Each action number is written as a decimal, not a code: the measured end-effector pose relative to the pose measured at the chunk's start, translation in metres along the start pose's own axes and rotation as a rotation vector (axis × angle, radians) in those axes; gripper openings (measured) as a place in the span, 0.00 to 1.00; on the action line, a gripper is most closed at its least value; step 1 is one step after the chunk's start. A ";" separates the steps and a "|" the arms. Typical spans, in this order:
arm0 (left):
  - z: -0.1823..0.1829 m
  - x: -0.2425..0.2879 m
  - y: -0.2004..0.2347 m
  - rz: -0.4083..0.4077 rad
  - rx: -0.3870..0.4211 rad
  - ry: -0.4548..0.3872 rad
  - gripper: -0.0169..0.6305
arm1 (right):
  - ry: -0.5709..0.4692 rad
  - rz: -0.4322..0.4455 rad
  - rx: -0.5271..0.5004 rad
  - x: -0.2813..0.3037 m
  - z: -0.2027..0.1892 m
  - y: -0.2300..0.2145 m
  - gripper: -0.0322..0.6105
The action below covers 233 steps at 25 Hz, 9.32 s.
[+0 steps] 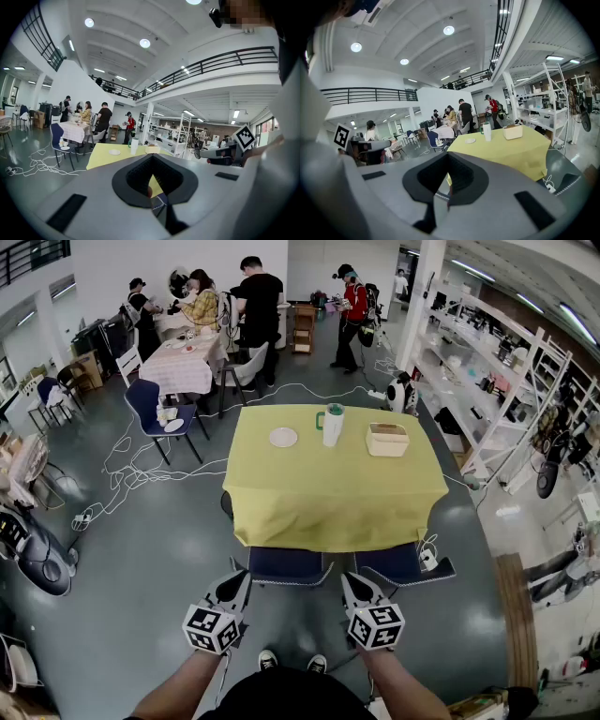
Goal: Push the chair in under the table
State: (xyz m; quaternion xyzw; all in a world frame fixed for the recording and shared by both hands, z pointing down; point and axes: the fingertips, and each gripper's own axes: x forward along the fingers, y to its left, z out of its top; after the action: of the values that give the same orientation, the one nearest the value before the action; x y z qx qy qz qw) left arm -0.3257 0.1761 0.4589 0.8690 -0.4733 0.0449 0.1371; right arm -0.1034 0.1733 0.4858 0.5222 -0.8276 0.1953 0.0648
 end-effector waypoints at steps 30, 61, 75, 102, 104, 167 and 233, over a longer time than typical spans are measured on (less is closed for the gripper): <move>-0.031 0.003 0.029 0.022 -0.055 0.064 0.04 | 0.094 -0.020 0.103 0.024 -0.040 -0.004 0.07; -0.062 -0.012 0.072 -0.078 -0.094 0.134 0.04 | 0.141 -0.137 0.129 0.035 -0.073 0.029 0.07; -0.069 0.018 0.095 -0.058 -0.091 0.168 0.04 | 0.180 -0.123 0.128 0.069 -0.078 0.009 0.07; -0.136 0.133 0.083 -0.160 0.101 0.468 0.20 | 0.645 0.365 -0.334 0.180 -0.148 -0.016 0.28; -0.149 0.137 0.081 -0.168 0.130 0.514 0.22 | 0.689 0.401 -0.402 0.181 -0.161 -0.017 0.30; -0.339 0.123 0.147 -0.548 0.590 1.054 0.25 | 1.046 0.348 -0.670 0.206 -0.311 -0.042 0.27; -0.311 0.216 0.199 -0.481 0.558 1.051 0.25 | 0.988 0.265 -0.639 0.293 -0.269 -0.087 0.27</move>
State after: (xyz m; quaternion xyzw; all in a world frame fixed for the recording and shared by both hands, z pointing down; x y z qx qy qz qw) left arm -0.3576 -0.0136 0.8405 0.8159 -0.1052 0.5545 0.1259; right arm -0.1827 -0.0006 0.8460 0.2169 -0.7751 0.1631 0.5706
